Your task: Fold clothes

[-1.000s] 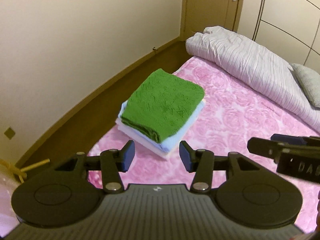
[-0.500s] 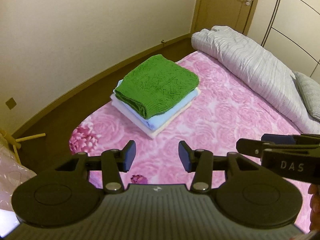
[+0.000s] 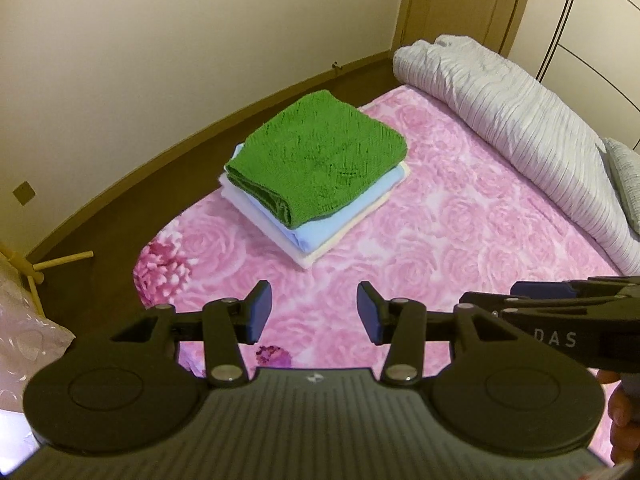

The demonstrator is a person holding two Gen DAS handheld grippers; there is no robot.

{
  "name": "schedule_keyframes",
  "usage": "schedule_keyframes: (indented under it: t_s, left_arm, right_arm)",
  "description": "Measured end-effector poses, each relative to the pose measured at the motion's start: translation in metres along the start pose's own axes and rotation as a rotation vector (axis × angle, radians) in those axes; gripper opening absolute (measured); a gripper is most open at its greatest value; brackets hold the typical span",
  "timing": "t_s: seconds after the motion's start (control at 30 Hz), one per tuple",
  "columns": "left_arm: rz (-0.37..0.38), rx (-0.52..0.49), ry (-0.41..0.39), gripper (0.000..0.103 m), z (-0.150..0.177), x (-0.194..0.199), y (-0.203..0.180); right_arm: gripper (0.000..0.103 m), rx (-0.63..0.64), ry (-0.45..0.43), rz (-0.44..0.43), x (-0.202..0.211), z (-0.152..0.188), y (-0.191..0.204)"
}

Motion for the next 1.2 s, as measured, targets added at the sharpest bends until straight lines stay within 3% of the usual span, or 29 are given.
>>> schedule_keyframes:
  t_s: [0.87, 1.2]
  left_arm:
    - [0.016, 0.025, 0.129, 0.043, -0.036, -0.083, 0.014]
    - [-0.013, 0.006, 0.116, 0.043, -0.046, -0.091, 0.024]
  right_arm:
    - [0.057, -0.041, 0.148, 0.046, -0.082, -0.043, -0.022]
    - [0.057, -0.04, 0.156, 0.045, -0.098, -0.058, -0.011]
Point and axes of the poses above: each gripper's, at about its wrist camera, not at the fingertips, and x roughly against the way its jaws point, y to its left, z to its underside, the point moved 1 cm from there along -x, roughly the way its jaws point, and after that the axes turned 14 degrees about z, right-handed, at the moved point
